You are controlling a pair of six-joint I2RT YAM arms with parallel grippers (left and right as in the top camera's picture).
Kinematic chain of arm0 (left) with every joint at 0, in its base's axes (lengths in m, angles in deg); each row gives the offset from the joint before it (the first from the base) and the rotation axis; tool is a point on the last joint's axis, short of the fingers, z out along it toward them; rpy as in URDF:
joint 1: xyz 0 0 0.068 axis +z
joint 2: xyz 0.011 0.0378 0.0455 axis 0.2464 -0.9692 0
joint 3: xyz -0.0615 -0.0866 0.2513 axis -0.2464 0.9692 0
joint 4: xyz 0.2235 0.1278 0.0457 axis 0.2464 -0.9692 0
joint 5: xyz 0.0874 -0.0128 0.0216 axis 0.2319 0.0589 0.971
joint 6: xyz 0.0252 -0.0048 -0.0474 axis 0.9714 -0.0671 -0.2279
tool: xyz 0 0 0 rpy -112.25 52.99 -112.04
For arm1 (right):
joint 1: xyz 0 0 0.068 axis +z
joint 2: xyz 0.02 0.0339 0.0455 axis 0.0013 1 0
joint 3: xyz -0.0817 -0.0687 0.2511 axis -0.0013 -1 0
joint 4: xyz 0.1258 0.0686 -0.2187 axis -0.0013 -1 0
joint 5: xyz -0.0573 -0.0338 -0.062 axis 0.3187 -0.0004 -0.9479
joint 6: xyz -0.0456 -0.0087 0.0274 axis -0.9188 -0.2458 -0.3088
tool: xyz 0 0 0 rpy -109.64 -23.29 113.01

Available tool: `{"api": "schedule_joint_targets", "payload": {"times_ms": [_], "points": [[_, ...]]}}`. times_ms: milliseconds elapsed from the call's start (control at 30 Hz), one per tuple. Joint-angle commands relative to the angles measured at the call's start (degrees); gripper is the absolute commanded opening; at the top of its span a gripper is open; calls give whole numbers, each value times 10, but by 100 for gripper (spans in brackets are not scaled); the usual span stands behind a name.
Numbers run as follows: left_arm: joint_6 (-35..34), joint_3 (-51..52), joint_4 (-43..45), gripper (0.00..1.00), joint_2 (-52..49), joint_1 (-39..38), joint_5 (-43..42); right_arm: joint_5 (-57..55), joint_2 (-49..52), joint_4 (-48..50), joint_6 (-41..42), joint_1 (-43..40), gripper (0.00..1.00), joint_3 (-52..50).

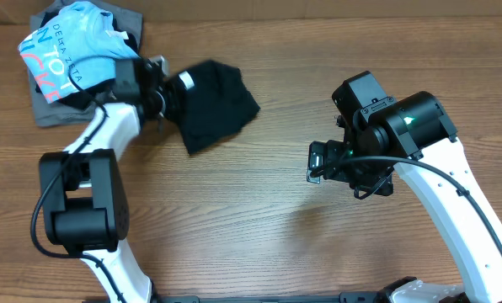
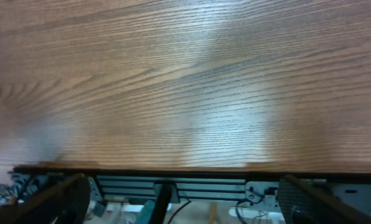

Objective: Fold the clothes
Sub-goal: 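Carry the bundle with the left gripper onto the blue-grey stack, then lower the bundle onto the stack and release the left gripper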

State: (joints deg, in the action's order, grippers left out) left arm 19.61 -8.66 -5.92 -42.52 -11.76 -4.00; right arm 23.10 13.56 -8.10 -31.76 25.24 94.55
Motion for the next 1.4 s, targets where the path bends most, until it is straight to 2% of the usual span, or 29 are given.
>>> {"api": "schedule_joint_targets", "payload": {"times_ms": [0, 300, 633, 1033, 1233, 1367], "points": [[23, -92, -35, 4, -4, 8, 16, 3, -7, -1, 25, -1, 100, 11], [23, -254, -123, 4, -4, 24, 48, 2, -7, -4, 28, -1, 100, 11], [17, -366, -133, 4, -3, 51, 60, 3, -7, -14, 44, -1, 100, 11], [-44, -378, -151, 4, -4, 128, 117, 3, -7, -14, 55, -1, 100, 11], [-47, -377, -144, 4, -12, 163, 123, 16, -7, -14, 56, -1, 100, 11], [-46, -377, -148, 10, -37, 185, 123, 21, -7, -14, 57, -1, 100, 11]]}}
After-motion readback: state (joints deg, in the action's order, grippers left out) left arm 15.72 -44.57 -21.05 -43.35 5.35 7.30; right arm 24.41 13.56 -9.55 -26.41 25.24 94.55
